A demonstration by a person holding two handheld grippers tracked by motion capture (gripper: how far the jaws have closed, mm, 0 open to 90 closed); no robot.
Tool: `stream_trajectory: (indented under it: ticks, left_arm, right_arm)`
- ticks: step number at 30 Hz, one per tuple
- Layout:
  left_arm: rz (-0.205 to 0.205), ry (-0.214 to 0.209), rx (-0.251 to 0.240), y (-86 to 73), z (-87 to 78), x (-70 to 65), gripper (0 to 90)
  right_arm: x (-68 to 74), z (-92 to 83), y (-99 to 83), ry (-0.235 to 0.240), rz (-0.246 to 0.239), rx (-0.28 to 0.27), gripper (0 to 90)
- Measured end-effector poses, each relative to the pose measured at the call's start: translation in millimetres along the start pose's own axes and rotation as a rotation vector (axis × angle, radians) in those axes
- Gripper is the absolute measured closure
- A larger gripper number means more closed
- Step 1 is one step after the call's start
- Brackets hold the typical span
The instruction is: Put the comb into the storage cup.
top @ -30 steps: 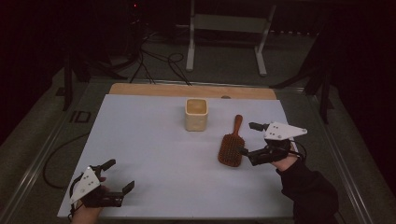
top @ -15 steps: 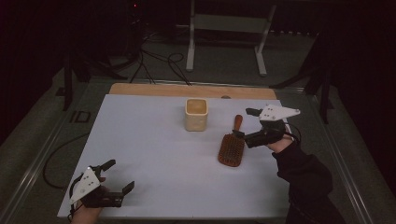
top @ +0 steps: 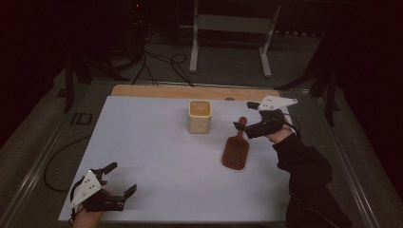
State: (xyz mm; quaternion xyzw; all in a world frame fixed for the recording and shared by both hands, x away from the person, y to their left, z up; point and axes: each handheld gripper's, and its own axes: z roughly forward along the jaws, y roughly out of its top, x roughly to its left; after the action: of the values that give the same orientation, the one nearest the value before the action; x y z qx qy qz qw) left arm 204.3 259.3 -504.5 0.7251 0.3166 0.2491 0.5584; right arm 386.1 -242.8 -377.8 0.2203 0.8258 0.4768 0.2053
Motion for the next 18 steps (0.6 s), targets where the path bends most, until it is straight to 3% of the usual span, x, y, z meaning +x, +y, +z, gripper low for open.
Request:
stream_trajectory:
  ticks: [8,18]
  left_arm:
    - [-0.003,-0.002,-0.006,0.1,-0.3,0.3,0.0]
    - [-0.004,-0.002,-0.006,-0.4,-1.0,0.5,0.0]
  right_arm:
    - [-12.3,17.4,-1.4,-0.013,0.003,0.026,12.3]
    - [-27.7,41.8,-12.4,-0.018,0.04,0.063,13.8]
